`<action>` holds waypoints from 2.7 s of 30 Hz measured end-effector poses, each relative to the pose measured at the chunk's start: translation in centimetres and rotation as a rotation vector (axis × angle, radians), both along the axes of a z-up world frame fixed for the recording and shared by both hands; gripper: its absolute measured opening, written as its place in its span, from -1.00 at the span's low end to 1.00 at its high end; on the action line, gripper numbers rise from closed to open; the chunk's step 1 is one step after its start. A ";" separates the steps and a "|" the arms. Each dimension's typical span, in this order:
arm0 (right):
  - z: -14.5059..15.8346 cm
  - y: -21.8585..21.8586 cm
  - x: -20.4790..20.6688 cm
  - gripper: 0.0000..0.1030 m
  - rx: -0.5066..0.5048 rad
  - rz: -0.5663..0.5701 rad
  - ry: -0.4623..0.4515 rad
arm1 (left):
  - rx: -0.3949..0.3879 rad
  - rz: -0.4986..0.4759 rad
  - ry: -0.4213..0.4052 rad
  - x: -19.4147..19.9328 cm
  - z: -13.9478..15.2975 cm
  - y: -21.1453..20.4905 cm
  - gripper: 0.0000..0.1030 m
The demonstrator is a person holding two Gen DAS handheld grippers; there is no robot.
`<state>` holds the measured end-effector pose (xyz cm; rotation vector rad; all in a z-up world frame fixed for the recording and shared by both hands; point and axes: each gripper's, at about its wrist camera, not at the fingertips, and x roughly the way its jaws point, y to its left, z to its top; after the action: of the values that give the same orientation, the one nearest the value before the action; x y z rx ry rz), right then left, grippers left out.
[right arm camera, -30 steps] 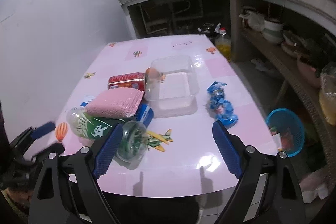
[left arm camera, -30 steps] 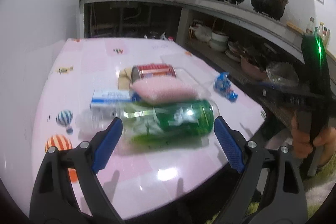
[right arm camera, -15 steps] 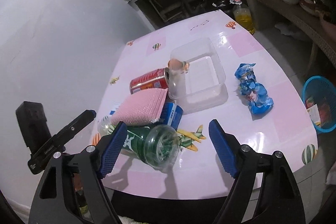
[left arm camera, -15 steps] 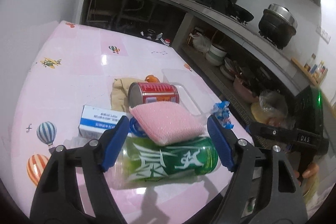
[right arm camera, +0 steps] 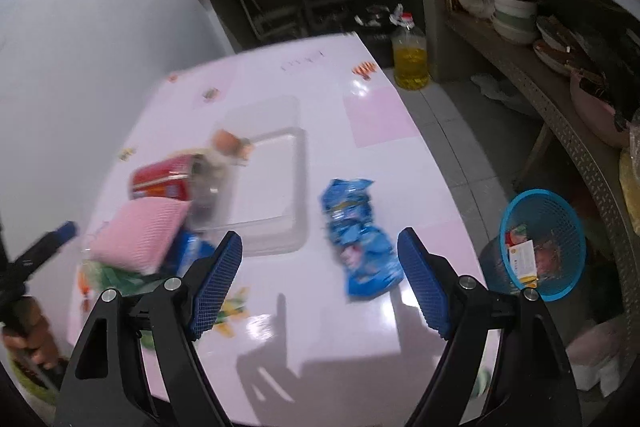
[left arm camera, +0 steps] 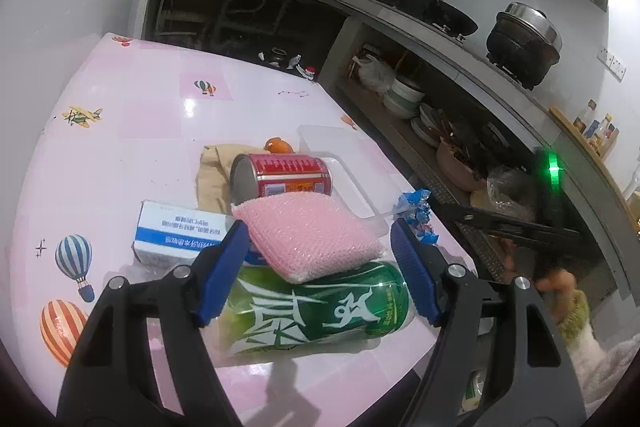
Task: Collect trash
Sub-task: 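Grasp the blue snack wrapper with the right gripper while the left approaches the clear tub, then grasp the clear plastic tub rim with the left gripper and lift it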
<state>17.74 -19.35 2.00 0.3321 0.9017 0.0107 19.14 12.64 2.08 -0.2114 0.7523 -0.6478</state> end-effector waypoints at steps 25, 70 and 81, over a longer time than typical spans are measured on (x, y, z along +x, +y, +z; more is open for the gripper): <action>-4.4 -0.6 2.7 -0.32 -0.063 0.012 0.063 | 0.335 -0.103 0.218 19.2 -0.8 -13.9 -0.25; -5.1 -3.2 -3.9 -0.48 0.090 -0.018 0.088 | 0.596 -0.388 0.410 16.4 -7.2 -25.4 -0.71; -5.5 -3.4 -4.0 -0.49 0.120 -0.040 0.078 | 0.611 -0.357 0.420 15.8 -7.9 -25.5 -0.90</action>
<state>13.79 -22.75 -3.51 0.4644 0.9736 0.0154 34.90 -12.89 -5.79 0.3692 1.3748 -0.6858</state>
